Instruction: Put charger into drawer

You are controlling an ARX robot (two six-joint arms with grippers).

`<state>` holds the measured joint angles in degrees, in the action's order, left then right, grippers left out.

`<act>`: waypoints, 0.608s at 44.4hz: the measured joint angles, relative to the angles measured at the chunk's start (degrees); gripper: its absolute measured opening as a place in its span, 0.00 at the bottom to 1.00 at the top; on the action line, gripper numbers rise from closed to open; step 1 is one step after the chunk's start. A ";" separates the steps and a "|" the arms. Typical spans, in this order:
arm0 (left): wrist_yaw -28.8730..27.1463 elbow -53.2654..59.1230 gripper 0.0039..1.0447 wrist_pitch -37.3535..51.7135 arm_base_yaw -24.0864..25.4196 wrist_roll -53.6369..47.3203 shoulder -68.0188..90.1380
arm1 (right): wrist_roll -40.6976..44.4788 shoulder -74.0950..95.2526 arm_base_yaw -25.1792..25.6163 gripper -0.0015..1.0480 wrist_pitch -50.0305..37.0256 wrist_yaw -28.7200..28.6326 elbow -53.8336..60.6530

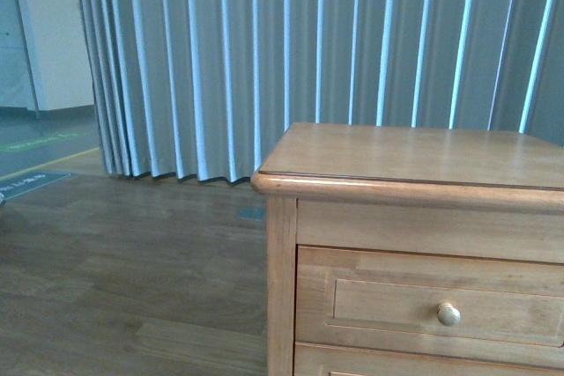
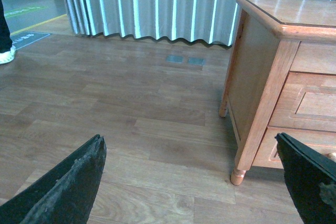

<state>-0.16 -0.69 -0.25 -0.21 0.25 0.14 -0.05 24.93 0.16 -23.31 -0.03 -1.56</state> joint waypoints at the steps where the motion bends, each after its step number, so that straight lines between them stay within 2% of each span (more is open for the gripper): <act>1: 0.00 0.00 0.94 0.00 0.00 0.02 0.00 | 0.00 -0.31 0.00 0.02 -0.66 0.00 0.55; 27: 0.00 0.00 0.94 0.00 0.00 0.00 0.00 | 0.02 -13.16 0.00 0.02 11.39 0.00 1.31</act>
<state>-0.16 -0.69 -0.25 -0.21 0.25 0.14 -0.03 11.77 0.16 -11.92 -0.03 -0.25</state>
